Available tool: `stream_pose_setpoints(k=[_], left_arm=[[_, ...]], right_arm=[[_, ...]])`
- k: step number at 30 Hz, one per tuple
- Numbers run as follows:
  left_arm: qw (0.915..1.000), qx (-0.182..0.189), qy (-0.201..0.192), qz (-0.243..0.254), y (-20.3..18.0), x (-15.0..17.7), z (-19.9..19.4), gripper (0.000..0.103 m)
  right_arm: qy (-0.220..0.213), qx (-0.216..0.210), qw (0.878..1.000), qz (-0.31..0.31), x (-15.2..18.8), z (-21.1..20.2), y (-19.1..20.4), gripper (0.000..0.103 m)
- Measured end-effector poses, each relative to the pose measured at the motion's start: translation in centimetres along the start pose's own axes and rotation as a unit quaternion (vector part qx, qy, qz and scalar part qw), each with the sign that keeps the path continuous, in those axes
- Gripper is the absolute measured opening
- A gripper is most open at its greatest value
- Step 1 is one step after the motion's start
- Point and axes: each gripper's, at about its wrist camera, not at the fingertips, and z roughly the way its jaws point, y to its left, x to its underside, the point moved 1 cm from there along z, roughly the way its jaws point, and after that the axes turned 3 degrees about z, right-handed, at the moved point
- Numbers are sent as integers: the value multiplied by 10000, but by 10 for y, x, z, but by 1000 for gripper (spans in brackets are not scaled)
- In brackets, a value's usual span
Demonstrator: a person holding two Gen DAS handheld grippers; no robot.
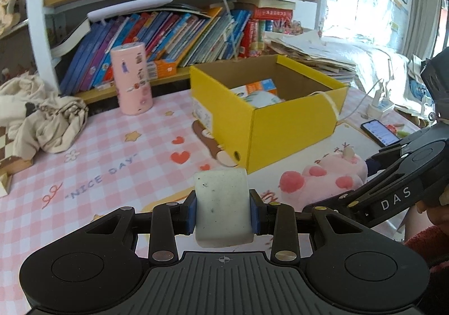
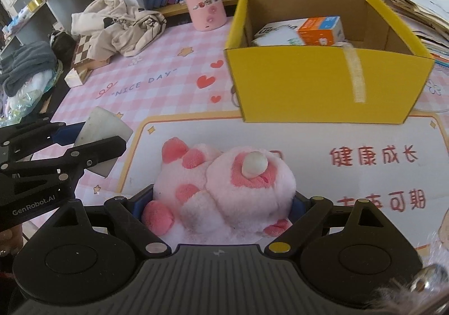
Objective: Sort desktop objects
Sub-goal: 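Carry pig plush in right tool while left tool carries eraser to yellow box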
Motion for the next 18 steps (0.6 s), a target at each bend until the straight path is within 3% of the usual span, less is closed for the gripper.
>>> stream_pose_setpoints(k=[10,18], left_arm=[[9992,225,-30,324,-56,-31,26,34],[9991,305,-13,309,-94,-45,52,34]], right_arm=[[-108,110,9997,186,-5,-21,-58,90],[-36,175,9998,133,-12,-30,-104,90]])
